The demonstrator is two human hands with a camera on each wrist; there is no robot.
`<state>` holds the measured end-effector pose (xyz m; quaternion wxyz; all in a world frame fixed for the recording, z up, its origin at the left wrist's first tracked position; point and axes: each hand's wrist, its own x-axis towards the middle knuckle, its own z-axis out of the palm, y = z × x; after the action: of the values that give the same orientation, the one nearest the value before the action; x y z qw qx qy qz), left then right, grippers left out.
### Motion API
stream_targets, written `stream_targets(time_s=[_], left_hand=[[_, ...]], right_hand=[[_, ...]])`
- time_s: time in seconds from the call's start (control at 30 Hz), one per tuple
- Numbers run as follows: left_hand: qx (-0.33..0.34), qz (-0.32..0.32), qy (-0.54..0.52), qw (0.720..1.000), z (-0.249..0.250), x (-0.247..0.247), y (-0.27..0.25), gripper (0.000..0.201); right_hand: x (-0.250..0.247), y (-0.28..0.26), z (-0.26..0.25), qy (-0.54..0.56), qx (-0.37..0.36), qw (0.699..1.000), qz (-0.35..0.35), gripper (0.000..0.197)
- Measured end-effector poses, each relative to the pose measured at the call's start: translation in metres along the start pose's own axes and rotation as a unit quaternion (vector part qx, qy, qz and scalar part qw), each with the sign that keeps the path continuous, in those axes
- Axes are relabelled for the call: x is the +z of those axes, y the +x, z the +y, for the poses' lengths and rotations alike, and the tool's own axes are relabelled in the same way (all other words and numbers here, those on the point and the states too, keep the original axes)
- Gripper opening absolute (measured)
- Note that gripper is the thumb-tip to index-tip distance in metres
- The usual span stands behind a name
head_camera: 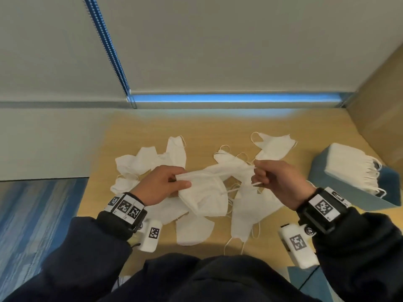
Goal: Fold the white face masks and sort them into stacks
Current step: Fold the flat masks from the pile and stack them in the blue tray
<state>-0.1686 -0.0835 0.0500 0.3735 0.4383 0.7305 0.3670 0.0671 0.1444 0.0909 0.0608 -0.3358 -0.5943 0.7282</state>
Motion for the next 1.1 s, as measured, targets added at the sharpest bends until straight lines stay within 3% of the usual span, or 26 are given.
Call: stream_targets(time_s=[0.17, 0.3, 0.4, 0.57, 0.67, 0.73, 0.83, 0.97, 1.1], left_hand=[[0.061, -0.007, 0.033, 0.998, 0.053, 0.023, 0.056, 0.012], [0.168, -0.038, 0.121, 0.978, 0.101, 0.078, 0.109, 0.006], [0.220, -0.062, 0.170, 0.959, 0.131, 0.136, 0.148, 0.013], [0.246, -0.136, 0.264, 0.923, 0.171, 0.222, 0.195, 0.013], [0.253, -0.108, 0.292, 0.916, 0.187, 0.249, 0.221, 0.018], [0.260, -0.061, 0.288, 0.920, 0.195, 0.257, 0.237, 0.021], [0.293, -0.011, 0.283, 0.913, 0.207, 0.264, 0.252, 0.024], [0.328, 0.031, 0.279, 0.902, 0.211, 0.274, 0.260, 0.025], [0.378, 0.090, 0.282, 0.877, 0.207, 0.284, 0.257, 0.023]], right_hand=[[-0.053, -0.026, -0.006, 0.091, -0.046, 0.993, 0.057, 0.033], [-0.120, -0.048, 0.007, -0.072, -0.063, 0.990, 0.100, 0.020], [-0.174, -0.061, 0.025, -0.204, -0.037, 0.964, 0.167, 0.016], [-0.249, -0.074, 0.051, -0.389, 0.054, 0.892, 0.224, 0.006], [-0.275, -0.077, 0.048, -0.409, 0.056, 0.876, 0.250, 0.009], [-0.289, -0.077, 0.042, -0.402, 0.042, 0.878, 0.258, 0.021], [-0.305, -0.073, 0.033, -0.335, 0.009, 0.900, 0.279, 0.012], [-0.322, -0.066, 0.027, -0.183, -0.028, 0.932, 0.311, 0.019], [-0.338, -0.063, 0.035, -0.097, -0.054, 0.941, 0.318, 0.016]])
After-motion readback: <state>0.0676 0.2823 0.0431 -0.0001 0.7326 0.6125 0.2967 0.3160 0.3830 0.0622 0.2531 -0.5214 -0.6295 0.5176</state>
